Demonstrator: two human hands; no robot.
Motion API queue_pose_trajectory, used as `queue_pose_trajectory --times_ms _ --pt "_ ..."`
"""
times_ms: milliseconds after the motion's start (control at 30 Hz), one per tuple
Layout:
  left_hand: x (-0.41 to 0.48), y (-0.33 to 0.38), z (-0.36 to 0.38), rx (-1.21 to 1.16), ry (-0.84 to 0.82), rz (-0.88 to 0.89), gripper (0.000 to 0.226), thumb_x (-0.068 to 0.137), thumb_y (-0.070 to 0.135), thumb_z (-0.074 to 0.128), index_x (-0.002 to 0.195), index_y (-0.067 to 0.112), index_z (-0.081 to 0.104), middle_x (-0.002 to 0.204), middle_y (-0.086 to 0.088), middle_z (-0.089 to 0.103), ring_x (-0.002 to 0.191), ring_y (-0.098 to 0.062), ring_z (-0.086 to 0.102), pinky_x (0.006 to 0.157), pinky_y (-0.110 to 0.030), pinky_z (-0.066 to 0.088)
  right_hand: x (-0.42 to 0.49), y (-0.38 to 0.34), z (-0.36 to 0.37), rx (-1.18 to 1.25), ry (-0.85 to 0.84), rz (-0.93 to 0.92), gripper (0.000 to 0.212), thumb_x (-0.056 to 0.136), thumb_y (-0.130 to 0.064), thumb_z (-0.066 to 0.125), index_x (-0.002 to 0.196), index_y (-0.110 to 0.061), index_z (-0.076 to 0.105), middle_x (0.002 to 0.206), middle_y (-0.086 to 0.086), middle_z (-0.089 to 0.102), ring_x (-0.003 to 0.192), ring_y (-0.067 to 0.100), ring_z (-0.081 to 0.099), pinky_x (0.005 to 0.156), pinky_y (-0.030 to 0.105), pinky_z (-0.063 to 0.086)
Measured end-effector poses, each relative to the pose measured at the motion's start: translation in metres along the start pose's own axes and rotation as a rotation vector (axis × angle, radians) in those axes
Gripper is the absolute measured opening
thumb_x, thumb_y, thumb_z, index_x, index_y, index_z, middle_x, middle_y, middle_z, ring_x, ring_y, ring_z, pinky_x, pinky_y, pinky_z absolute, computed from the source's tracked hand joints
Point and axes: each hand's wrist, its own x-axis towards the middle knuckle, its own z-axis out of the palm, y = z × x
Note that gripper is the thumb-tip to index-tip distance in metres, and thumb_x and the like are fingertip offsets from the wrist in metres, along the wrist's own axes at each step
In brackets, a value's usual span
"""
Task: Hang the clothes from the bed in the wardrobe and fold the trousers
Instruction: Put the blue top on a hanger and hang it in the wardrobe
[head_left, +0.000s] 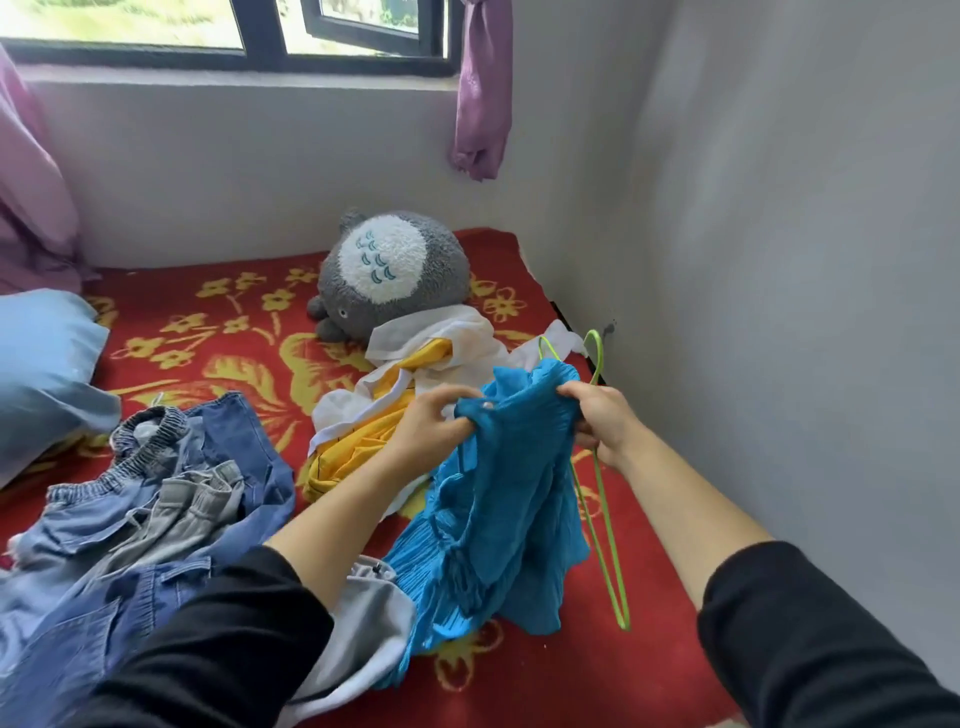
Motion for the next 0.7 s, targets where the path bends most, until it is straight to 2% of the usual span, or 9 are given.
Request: queue_pose_trajectory --times_ms 67,167,233,300,333,400,533,600,700 --pt "0.010 0.037 -0.011 -0.053 0.001 0.126 0.055 0.078 -0.014 0.046 0.113 0.023 0.065 0.119 -0.003 0.065 0.105 0.004 0.058 0.088 -0.016 0.050 -0.005 -0.028 -0.003 -0.054 0.001 -0.050 0.016 0.084 -0.016 0.059 0.070 -0.017 0.052 0.051 -0.005 0.044 0.038 0.007 0.036 0.036 0.016 0.023" --pt "0.025 0.093 -0.029 -0.133 -0.033 0.267 0.054 0.077 -0.014 0.044 0.114 0.018 0.067 0.110 0.000 0.068 0.101 0.004 0.061 0.083 -0.011 0.047 -0.013 -0.073 -0.002 -0.090 -0.032 -0.151 0.008 0.084 -0.016 0.061 0.076 -0.015 0.059 0.054 -0.004 0.046 0.039 0.006 0.041 0.036 0.016 0.027" --pt "0.031 0.121 -0.042 -0.086 -0.037 0.296 0.032 0.075 0.000 0.048 0.095 0.004 0.072 0.091 -0.010 0.071 0.085 -0.010 0.064 0.077 -0.022 0.051 -0.014 -0.094 0.001 -0.112 -0.057 -0.247 0.021 0.085 -0.014 0.064 0.067 -0.015 0.053 0.054 -0.002 0.035 0.037 0.007 0.032 0.036 0.017 0.021" --pt "0.034 0.135 -0.053 0.034 -0.021 0.270 0.017 0.069 0.013 0.051 0.065 0.004 0.064 0.061 -0.007 0.057 0.063 -0.013 0.049 0.061 -0.027 0.041 -0.016 -0.103 0.008 -0.171 -0.050 -0.321 0.033 0.085 -0.013 0.066 0.059 -0.016 0.047 0.049 -0.004 0.030 0.038 0.009 0.027 0.036 0.019 0.020" --pt "0.034 0.137 -0.057 0.087 0.004 0.249 0.017 0.067 0.015 0.052 0.051 0.013 0.056 0.051 0.002 0.046 0.054 -0.009 0.040 0.054 -0.023 0.034 -0.017 -0.103 0.012 -0.197 -0.033 -0.341 0.034 0.087 -0.014 0.066 0.059 -0.015 0.047 0.046 -0.006 0.029 0.038 0.009 0.026 0.036 0.019 0.020" --pt "0.035 0.135 -0.063 0.138 0.049 0.177 0.032 0.069 0.011 0.056 0.042 0.020 0.043 0.044 0.009 0.036 0.044 -0.005 0.030 0.045 -0.019 0.027 -0.017 -0.094 0.018 -0.220 0.017 -0.355 0.024 0.091 -0.021 0.062 0.070 -0.012 0.055 0.047 -0.005 0.030 0.041 0.011 0.028 0.039 0.022 0.023" --pt "0.038 0.115 -0.069 0.184 0.100 -0.139 0.035 0.074 0.012 0.061 0.043 0.016 0.048 0.045 0.001 0.028 0.041 -0.016 0.025 0.039 -0.018 0.025 -0.016 -0.079 0.020 -0.071 0.032 -0.316 0.026 0.098 -0.033 0.043 0.092 -0.023 0.066 0.056 -0.004 0.028 0.039 0.008 0.028 0.039 0.021 0.024" --pt "0.039 0.111 -0.071 0.162 0.074 -0.316 0.023 0.074 0.017 0.063 0.053 0.015 0.053 0.050 0.001 0.027 0.041 -0.016 0.022 0.039 -0.018 0.023 -0.017 -0.077 0.019 0.076 -0.008 -0.294 0.027 0.101 -0.032 0.036 0.104 -0.023 0.062 0.059 -0.003 0.025 0.034 0.003 0.023 0.034 0.016 0.020" --pt "0.042 0.114 -0.075 -0.035 0.105 -0.424 0.018 0.077 0.018 0.062 0.064 0.014 0.050 0.058 -0.001 0.036 0.037 -0.012 0.020 0.038 -0.015 0.018 -0.022 -0.077 0.015 0.093 -0.031 -0.305 0.023 0.103 -0.028 0.031 0.117 -0.026 0.050 0.060 -0.001 0.030 0.033 0.002 0.023 0.034 0.013 0.020"
